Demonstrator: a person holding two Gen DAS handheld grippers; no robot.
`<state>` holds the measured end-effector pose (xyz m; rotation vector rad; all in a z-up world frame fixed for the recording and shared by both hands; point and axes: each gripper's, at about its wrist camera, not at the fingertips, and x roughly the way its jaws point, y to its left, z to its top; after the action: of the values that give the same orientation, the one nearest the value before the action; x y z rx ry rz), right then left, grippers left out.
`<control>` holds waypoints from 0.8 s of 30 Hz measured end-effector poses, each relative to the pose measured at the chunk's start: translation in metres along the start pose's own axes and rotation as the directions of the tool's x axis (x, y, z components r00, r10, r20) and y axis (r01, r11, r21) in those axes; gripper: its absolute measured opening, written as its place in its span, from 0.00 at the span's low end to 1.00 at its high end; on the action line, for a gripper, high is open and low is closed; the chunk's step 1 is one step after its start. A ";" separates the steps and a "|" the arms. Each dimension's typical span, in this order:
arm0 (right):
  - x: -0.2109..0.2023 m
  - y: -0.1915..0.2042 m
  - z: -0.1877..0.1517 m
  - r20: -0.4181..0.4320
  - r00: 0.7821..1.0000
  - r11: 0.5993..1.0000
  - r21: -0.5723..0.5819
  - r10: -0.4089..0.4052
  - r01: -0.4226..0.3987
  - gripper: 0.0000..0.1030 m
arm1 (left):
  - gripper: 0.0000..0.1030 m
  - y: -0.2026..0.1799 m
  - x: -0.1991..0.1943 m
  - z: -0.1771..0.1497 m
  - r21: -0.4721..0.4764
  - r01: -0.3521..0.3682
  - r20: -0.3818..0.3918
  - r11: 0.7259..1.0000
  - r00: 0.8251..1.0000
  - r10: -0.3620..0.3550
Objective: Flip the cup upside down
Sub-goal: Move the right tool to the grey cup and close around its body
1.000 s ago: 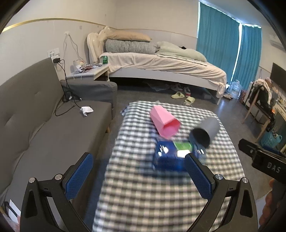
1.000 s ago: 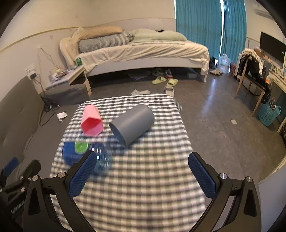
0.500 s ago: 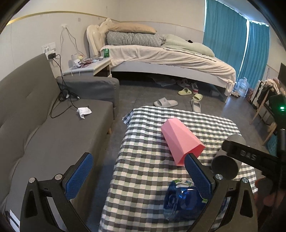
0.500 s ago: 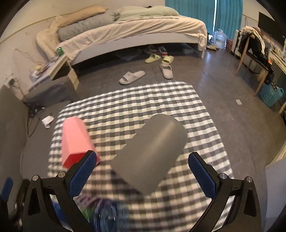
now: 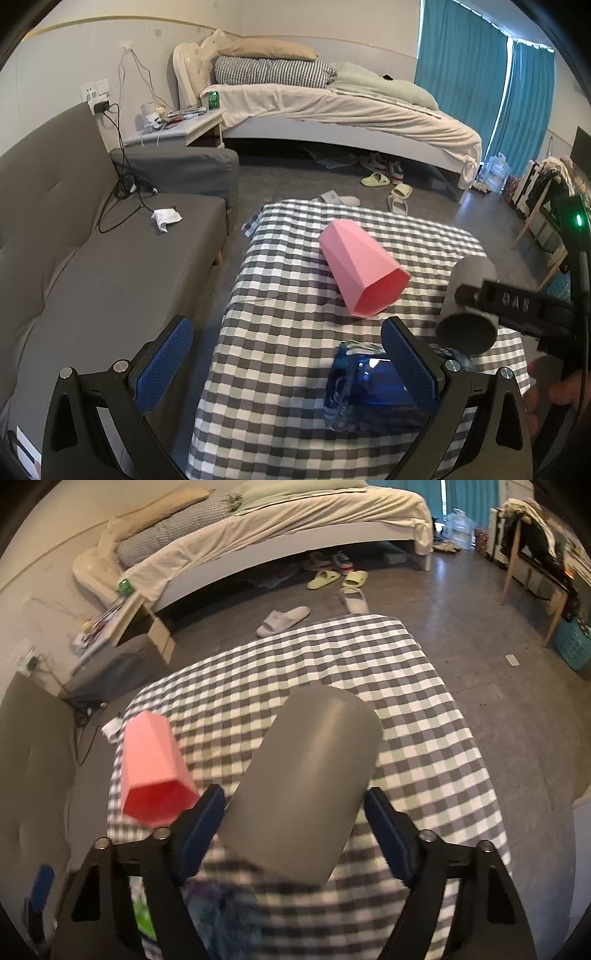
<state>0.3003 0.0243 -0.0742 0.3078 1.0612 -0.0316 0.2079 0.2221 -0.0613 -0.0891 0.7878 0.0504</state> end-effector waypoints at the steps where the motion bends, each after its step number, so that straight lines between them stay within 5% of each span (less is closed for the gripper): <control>1: -0.004 -0.003 -0.003 -0.007 1.000 1.000 -0.007 0.006 -0.006 0.67 | 1.00 0.000 -0.003 0.001 0.000 0.001 0.003 1.000 1.000 -0.001; 18: 0.014 0.002 -0.012 -0.075 0.997 0.992 -0.118 0.028 -0.037 0.71 | 1.00 0.013 -0.049 -0.024 -0.002 -0.023 0.005 1.000 1.000 0.023; 24: -0.019 -0.023 -0.058 -0.087 0.996 0.981 -0.196 -0.011 -0.006 0.71 | 1.00 0.012 -0.053 -0.029 -0.004 -0.007 0.013 1.000 1.000 0.007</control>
<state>0.2378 0.0156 -0.0889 0.1306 1.1420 0.0848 0.1490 0.2308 -0.0447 -0.0891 0.7750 0.0592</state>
